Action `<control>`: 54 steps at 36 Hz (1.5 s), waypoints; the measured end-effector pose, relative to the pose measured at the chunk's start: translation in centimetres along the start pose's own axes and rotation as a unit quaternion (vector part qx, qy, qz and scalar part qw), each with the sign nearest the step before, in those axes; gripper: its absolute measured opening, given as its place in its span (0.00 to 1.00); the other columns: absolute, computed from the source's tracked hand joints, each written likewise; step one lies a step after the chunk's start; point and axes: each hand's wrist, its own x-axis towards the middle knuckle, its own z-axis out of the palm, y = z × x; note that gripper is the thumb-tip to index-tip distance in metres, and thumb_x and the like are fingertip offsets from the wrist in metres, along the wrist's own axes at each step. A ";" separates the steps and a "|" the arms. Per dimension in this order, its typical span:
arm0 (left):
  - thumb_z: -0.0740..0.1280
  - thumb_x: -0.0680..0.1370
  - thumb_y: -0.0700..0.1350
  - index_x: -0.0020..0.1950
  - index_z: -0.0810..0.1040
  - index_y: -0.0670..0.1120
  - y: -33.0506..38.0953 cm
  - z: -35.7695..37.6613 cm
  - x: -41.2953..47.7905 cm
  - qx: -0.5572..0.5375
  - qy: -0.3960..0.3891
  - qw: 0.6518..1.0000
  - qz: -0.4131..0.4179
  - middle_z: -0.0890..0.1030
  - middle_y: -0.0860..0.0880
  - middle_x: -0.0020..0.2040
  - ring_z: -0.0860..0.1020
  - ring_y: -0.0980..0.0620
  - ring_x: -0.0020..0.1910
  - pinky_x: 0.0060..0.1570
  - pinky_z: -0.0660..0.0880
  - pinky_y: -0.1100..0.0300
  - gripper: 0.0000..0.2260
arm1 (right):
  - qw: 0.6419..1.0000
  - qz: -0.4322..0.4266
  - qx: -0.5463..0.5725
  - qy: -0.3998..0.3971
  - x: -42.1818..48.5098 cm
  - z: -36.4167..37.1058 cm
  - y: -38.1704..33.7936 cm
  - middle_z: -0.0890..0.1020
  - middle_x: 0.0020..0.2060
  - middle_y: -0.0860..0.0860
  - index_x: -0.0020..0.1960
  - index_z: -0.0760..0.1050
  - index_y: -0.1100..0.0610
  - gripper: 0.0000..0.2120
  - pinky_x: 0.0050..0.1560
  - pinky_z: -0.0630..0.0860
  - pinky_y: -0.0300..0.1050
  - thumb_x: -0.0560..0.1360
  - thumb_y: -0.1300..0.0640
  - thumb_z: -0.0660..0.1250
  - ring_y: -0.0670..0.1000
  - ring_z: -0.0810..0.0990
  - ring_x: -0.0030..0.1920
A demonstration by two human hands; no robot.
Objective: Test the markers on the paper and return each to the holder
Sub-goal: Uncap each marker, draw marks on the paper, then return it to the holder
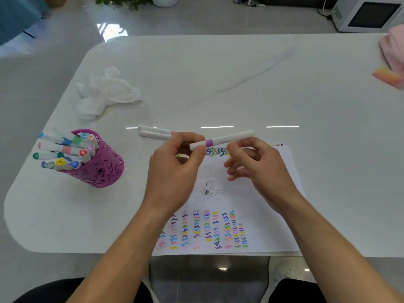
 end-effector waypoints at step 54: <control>0.65 0.81 0.44 0.68 0.78 0.43 -0.3 -9.6 0.0 0.420 0.212 0.879 0.082 0.82 0.42 0.60 0.76 0.41 0.59 0.60 0.72 0.45 0.16 | 0.979 -0.034 -0.199 0.023 -0.9 1.5 0.9 0.84 0.34 0.49 0.49 0.80 0.51 0.10 0.35 0.77 0.43 0.82 0.46 0.67 0.46 0.80 0.31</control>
